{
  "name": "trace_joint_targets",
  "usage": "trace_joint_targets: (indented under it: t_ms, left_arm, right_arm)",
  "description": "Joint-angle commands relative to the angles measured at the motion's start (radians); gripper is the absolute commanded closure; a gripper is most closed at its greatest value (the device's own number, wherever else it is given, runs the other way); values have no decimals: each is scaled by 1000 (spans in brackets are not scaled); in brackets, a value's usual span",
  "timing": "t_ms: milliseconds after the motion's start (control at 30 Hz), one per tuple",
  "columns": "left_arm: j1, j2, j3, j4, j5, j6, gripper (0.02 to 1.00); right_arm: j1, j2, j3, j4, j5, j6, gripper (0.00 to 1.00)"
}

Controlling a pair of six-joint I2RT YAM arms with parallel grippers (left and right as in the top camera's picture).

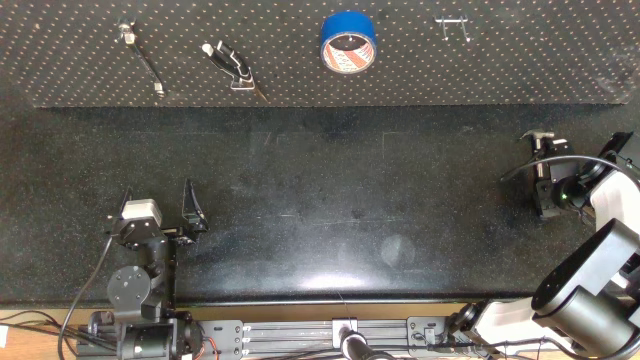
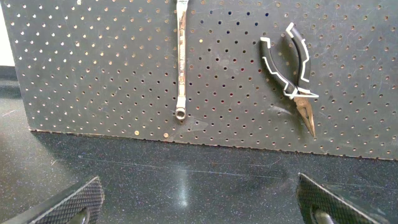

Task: Place Tools Onto Pegboard

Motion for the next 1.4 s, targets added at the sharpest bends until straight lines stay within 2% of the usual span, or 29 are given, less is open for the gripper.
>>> trace_joint_targets:
  t_ms: [33,433,467,500,533,867,1033,1300,1400]
  left_arm:
    - [-3,-7,-2,-5,-19,2,23]
    - [-3,-7,-2,-5,-19,2,23]
    - [-3,-7,-2,-5,-19,2,23]
    - [-3,-7,-2,-5,-19,2,23]
    - [-3,-7,-2,-5,-19,2,23]
    - [-3,-7,-2,-5,-19,2,23]
    - [-3,-7,-2,-5,-18,2,23]
    - [-3,-7,-2,-5,-18,2,23]
    - [-3,-7,-2,-5,-19,2,23]
  right_arm:
    - [3,17,-6,-6,-6,-12,796]
    - [3,17,-6,-6,-6,-25,798]
    - [3,17,-6,-6,-6,-27,814]
    - [3,17,-6,-6,-6,-27,893]
    - [3,17,-6,-6,-6,-27,917]
    - [3,17,-6,-6,-7,-26,923]
    - [3,-2,-6,-6,-35,42,923]
    - [3,-247,-6,-81,-123,42,923]
    - [4,-371,-6,-140,-129,167,923]
